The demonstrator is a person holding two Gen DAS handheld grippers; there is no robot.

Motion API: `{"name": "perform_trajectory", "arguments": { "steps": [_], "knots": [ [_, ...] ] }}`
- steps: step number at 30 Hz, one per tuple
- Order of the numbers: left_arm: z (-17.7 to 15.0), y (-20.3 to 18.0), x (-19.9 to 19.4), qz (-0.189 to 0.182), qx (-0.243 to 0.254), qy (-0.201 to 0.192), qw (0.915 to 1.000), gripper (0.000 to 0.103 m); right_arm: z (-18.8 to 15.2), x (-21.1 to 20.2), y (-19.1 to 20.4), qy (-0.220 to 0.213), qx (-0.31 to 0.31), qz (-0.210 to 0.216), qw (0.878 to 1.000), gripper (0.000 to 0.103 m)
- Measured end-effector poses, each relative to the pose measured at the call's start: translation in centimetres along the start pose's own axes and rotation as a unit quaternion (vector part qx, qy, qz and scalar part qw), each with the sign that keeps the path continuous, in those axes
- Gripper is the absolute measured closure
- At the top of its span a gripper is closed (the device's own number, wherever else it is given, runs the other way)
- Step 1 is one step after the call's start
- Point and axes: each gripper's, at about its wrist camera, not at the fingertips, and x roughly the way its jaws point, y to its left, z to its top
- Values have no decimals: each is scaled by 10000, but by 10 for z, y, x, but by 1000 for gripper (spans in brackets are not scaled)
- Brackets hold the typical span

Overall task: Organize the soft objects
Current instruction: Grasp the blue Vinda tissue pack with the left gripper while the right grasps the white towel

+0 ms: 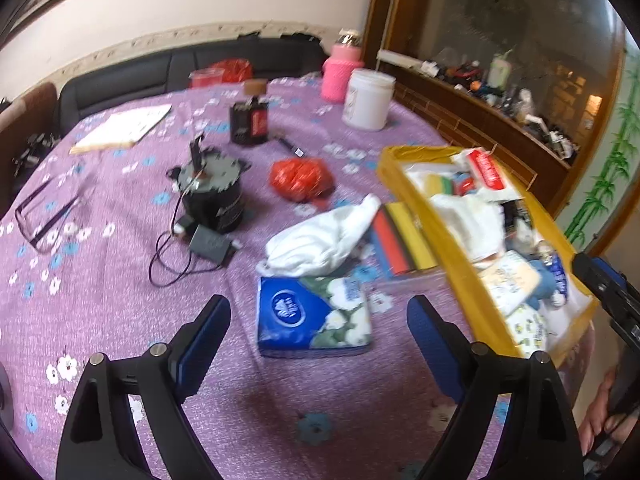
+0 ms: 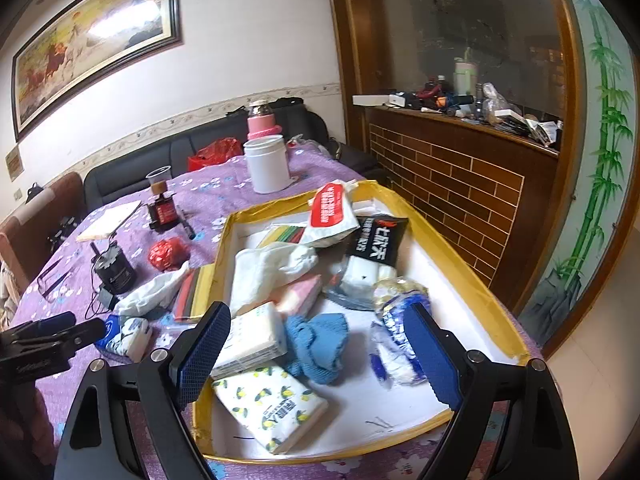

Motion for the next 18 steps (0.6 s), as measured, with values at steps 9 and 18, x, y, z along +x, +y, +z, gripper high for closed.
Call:
{"name": "perform_trajectory", "arguments": {
  "steps": [9, 18],
  "knots": [
    [-2, -10, 39, 355, 252, 582, 9974, 13, -5, 3, 5, 73, -62, 145, 9998, 12],
    [-5, 14, 43, 398, -77, 712, 9966, 31, -2, 8, 24, 251, -248, 487, 9982, 12]
  ]
}}
